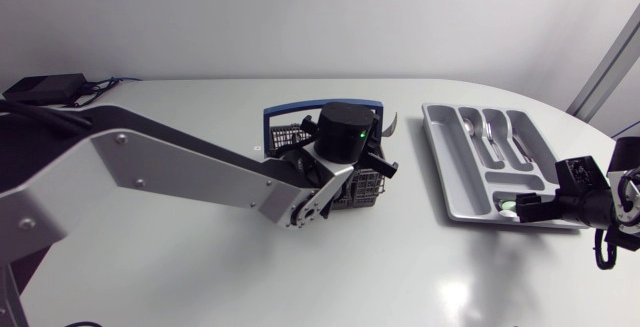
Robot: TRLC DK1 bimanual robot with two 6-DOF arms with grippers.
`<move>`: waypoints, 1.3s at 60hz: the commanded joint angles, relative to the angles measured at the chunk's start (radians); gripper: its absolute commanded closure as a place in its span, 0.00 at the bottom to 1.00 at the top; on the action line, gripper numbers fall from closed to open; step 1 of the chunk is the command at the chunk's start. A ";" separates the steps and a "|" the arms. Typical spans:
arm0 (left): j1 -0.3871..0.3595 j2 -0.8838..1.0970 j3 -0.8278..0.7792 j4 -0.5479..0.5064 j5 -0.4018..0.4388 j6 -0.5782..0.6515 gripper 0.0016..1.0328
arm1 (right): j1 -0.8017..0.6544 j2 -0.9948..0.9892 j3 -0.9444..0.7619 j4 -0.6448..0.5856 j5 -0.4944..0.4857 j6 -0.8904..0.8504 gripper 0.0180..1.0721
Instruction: Unload the cutlery basket into the drawer organizer.
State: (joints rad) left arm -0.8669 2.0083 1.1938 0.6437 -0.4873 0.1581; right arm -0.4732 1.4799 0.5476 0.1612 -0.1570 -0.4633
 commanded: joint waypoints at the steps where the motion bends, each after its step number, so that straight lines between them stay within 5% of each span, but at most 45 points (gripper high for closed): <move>1: -0.009 -0.046 -0.068 0.013 -0.016 0.034 0.96 | -0.007 0.005 -0.028 0.009 -0.004 0.009 0.05; 22: -0.046 -0.166 -0.224 0.165 -0.030 0.124 0.96 | 0.002 -0.013 -0.049 0.009 -0.003 0.011 0.05; 45: -0.049 -0.345 -0.189 0.171 -0.027 0.215 0.96 | 0.038 -0.138 -0.064 -0.038 -0.004 0.018 0.05; 59: -0.041 -0.477 -0.151 0.027 0.016 0.156 0.96 | 0.073 -0.221 -0.037 -0.120 -0.042 0.052 0.05; 78: 0.037 -0.525 -0.002 -0.357 0.177 -0.163 0.96 | 0.151 -0.449 0.043 -0.367 -0.294 0.083 0.05</move>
State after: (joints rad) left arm -0.8597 1.4963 1.1370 0.3347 -0.3420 0.1066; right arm -0.3626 1.0855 0.5465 -0.1585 -0.4210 -0.3992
